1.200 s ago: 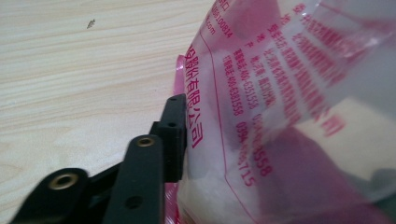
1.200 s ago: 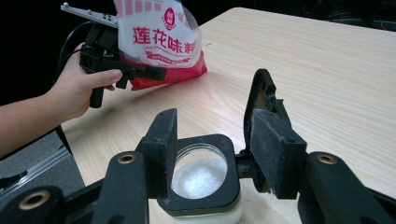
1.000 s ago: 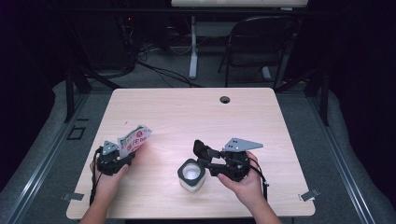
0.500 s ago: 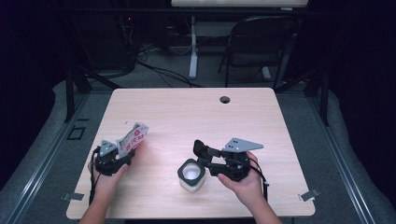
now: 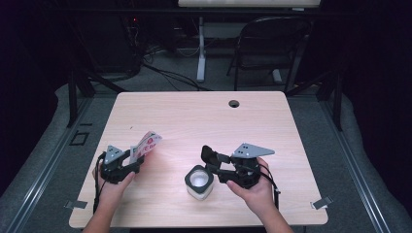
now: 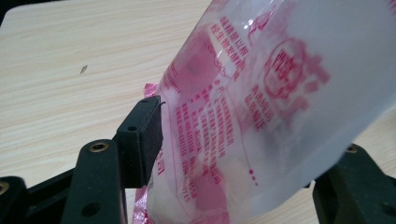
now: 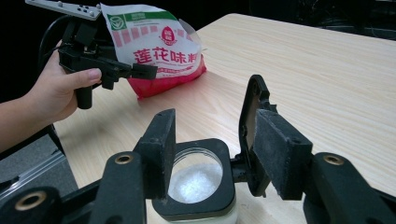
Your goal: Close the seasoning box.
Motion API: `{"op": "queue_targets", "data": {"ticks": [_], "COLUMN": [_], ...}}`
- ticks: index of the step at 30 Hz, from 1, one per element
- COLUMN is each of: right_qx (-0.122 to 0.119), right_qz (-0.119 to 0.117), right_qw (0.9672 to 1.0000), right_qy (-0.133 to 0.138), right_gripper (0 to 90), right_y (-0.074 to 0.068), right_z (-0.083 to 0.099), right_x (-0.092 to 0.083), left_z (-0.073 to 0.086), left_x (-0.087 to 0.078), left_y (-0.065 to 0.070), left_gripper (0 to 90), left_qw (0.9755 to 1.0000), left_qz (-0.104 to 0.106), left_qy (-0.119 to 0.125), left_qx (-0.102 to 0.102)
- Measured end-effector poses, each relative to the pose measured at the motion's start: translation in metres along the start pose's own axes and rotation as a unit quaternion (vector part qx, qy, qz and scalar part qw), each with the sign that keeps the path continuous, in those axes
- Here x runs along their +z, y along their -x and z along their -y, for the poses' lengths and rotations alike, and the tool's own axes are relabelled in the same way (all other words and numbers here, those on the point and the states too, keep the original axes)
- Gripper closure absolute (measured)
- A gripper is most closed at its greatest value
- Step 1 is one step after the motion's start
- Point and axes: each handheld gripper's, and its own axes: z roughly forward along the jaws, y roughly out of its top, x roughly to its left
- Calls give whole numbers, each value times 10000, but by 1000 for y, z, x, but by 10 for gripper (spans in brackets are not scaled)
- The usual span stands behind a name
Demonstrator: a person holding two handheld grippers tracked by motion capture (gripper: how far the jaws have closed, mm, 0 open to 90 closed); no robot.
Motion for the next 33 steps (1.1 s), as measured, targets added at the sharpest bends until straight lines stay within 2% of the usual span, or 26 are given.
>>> {"op": "queue_targets", "data": {"ticks": [12, 20, 26, 33], "right_qx": [12, 27, 46, 64], "right_qz": [15, 22, 34, 44], "right_qw": [10000, 10000, 10000, 9999], "right_qy": [-57, -41, -55, -83], "right_gripper": [552, 567, 575, 576], "right_y": [0, 0, 1, 1], "right_z": [0, -1, -2, -2], "right_x": [-2, -3, -5, -5], "left_z": [-3, -5, -9, -10], "left_x": [2, 4, 0, 0], "left_y": [18, 31, 41, 46], "left_gripper": [399, 388, 388, 389], "left_qw": [9994, 9977, 9966, 9955], "left_qz": [244, 518, 640, 732], "left_qy": [-136, -220, -192, -245], "left_qx": [216, 367, 476, 550]}}
